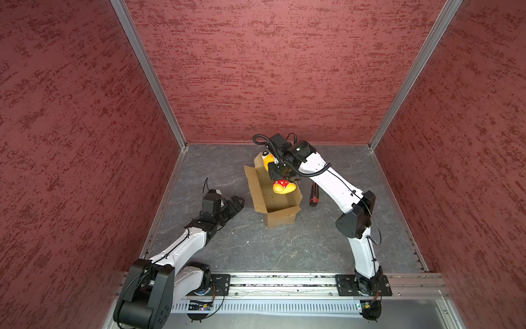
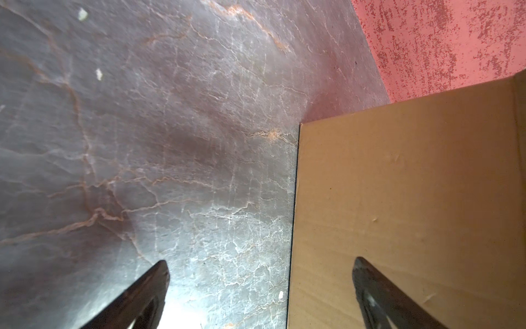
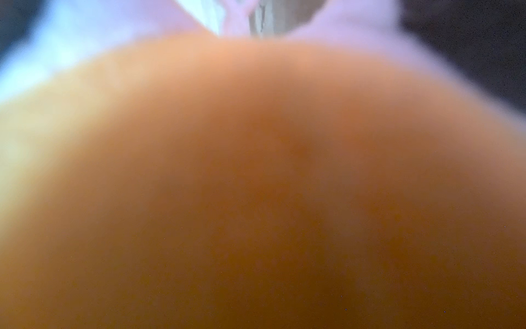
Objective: Unpack the express box
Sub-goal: 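Carry the plush frog past the knife, away from the box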
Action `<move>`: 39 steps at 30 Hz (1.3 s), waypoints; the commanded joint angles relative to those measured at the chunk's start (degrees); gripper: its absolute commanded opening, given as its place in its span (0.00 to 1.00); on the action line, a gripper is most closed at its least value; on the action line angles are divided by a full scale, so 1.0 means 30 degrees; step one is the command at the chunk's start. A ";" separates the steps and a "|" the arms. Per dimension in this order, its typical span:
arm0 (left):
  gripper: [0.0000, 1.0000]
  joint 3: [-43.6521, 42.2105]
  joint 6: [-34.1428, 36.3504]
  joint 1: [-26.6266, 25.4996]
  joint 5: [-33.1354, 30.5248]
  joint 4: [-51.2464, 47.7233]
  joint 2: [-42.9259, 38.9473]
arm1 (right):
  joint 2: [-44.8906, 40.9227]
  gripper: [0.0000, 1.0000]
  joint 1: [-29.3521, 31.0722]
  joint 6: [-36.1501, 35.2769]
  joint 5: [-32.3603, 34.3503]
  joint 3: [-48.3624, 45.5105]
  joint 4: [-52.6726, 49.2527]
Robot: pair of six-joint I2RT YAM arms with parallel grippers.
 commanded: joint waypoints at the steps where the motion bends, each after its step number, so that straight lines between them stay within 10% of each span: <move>1: 1.00 0.0627 0.0288 -0.0243 -0.0193 0.0233 0.0225 | -0.1143 0.07 0.0108 -0.0256 0.0586 0.0594 0.0227; 23: 1.00 0.2342 0.0471 -0.1778 -0.1506 -0.0528 0.1170 | -0.4238 0.07 -0.0118 -0.1203 0.4164 0.0716 -0.1168; 39: 1.00 0.3151 0.0346 -0.2987 -0.2869 -0.1189 0.1456 | -0.9317 0.06 -0.4349 -0.2106 0.3279 -0.8998 0.3204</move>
